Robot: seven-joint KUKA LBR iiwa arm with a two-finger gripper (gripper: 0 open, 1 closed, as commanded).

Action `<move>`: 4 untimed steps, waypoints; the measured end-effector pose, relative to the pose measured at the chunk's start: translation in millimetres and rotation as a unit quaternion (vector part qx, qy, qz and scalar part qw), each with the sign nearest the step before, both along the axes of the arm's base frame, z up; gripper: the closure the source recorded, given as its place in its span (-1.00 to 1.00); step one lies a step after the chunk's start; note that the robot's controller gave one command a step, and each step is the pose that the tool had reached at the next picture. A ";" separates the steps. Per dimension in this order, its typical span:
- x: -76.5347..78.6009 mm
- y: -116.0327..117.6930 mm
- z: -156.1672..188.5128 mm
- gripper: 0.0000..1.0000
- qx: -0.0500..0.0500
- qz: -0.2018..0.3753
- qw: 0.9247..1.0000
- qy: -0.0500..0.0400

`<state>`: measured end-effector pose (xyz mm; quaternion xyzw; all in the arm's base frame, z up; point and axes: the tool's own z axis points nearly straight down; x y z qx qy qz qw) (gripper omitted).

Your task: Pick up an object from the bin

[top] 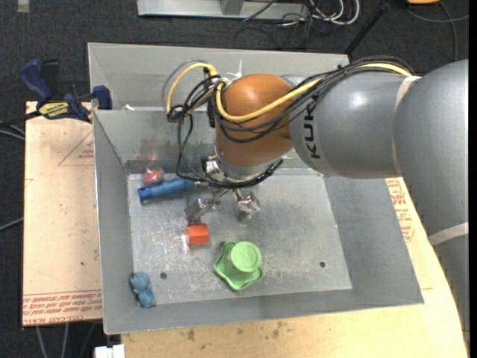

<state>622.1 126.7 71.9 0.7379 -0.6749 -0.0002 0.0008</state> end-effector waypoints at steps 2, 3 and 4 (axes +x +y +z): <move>-5.5 -17.0 6.2 -1.00 0.003 0.132 0.991 -0.003; -0.2 77.8 -0.9 -1.00 0.003 0.229 0.973 -0.002; -94.7 11.9 0.4 -1.00 0.001 0.307 0.952 0.002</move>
Offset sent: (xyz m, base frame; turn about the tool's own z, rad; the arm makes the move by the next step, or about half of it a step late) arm -0.0692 -0.0571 0.0039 -0.0717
